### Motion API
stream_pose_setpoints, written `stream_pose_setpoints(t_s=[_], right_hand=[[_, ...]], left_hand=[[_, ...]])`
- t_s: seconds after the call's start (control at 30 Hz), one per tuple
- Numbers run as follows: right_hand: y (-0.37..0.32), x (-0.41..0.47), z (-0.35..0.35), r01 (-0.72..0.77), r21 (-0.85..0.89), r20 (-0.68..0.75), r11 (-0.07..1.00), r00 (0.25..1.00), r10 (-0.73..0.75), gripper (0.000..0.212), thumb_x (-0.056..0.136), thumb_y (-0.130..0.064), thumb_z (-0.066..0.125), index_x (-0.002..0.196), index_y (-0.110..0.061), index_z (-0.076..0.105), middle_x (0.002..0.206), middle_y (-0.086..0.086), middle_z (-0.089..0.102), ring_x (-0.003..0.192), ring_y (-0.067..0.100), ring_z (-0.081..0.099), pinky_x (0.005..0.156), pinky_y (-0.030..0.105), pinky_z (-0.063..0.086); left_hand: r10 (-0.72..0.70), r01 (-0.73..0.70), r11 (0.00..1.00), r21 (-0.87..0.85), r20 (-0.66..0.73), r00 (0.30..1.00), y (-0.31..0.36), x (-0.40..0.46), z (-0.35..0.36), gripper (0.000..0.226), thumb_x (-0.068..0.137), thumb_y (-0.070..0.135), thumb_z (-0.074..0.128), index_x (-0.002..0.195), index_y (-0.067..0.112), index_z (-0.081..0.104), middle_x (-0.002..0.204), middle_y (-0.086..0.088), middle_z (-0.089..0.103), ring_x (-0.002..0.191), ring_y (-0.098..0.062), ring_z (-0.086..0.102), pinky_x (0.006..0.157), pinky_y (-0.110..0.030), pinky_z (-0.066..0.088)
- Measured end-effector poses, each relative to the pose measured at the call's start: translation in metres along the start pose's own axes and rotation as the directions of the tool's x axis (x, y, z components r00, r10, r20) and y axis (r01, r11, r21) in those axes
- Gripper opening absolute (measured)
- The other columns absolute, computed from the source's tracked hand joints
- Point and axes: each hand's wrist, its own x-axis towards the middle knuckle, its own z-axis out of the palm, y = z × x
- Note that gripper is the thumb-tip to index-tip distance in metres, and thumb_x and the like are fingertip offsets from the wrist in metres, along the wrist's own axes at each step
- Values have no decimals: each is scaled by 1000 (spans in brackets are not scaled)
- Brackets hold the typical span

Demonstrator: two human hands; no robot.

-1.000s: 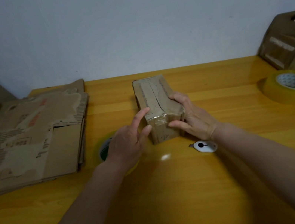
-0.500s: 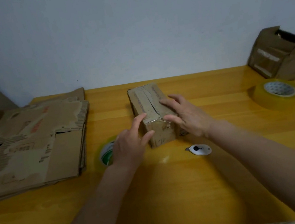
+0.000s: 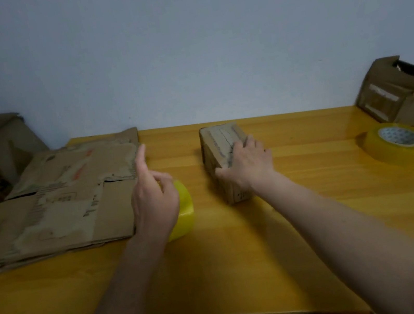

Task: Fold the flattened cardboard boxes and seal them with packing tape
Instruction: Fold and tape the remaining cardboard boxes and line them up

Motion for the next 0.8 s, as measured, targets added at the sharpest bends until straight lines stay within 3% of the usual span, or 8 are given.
stream_pose_setpoints(t_s=[0.1,0.23,0.3,0.37,0.47,0.57,0.67,0.8], right_hand=[[7,10,-14,202,12,139,979,969,-202,72,80,-50,62,140,-21,34,144,13,32,128,33,35,103,46,36],[29,17,-40,466,-6,430,885,800,-419,75,87,-15,57,149,-38,22,159,-8,14,143,22,20,113,53,21],[38,19,-46,466,-109,348,878,845,-405,59,91,-23,55,142,-43,35,154,-13,28,138,20,33,110,50,30],[34,12,-48,412,-233,204,881,906,-370,46,91,-26,57,135,-39,48,146,-6,40,129,25,42,102,45,40],[9,-8,-36,327,-227,37,917,944,-327,37,96,-25,47,134,-26,49,143,4,42,129,30,40,104,50,35],[-14,-23,-15,256,-68,62,964,966,-252,48,98,-46,32,139,-22,40,147,7,38,135,32,33,108,63,22],[-22,-27,-1,256,-148,142,955,961,-236,76,86,-72,33,144,-22,32,151,9,32,138,34,29,108,67,16],[-14,-23,-9,413,-124,126,902,908,-399,48,93,-41,45,138,-22,40,145,4,42,133,27,38,112,56,17]], left_hand=[[-45,43,997,-57,-39,998,-1,-1,-16,63,97,7,47,152,22,19,89,1,67,83,-10,56,64,-9,32],[-53,50,994,-94,-21,998,1,-7,-18,75,88,1,57,151,26,22,87,6,66,75,-11,57,72,-23,44],[-16,17,996,-91,15,1000,0,-9,-16,82,84,-2,60,151,27,22,86,9,66,63,-10,54,63,-16,46],[18,-13,994,-109,44,999,-1,-12,-14,87,82,-1,66,151,26,21,86,9,66,68,-13,57,62,-6,44],[7,-2,989,-145,35,999,0,-16,-14,87,82,3,72,151,26,23,87,7,66,79,-3,60,71,4,37],[-10,10,988,-154,0,1000,2,-20,-16,85,82,7,74,149,28,28,85,7,68,83,7,59,73,5,34],[0,-1,986,-166,-4,1000,4,-24,-23,83,80,8,76,147,31,32,81,8,69,79,12,60,73,4,35],[-31,31,974,-224,1,1000,5,-27,-31,82,78,9,77,142,37,34,76,7,70,76,10,61,70,3,38]])
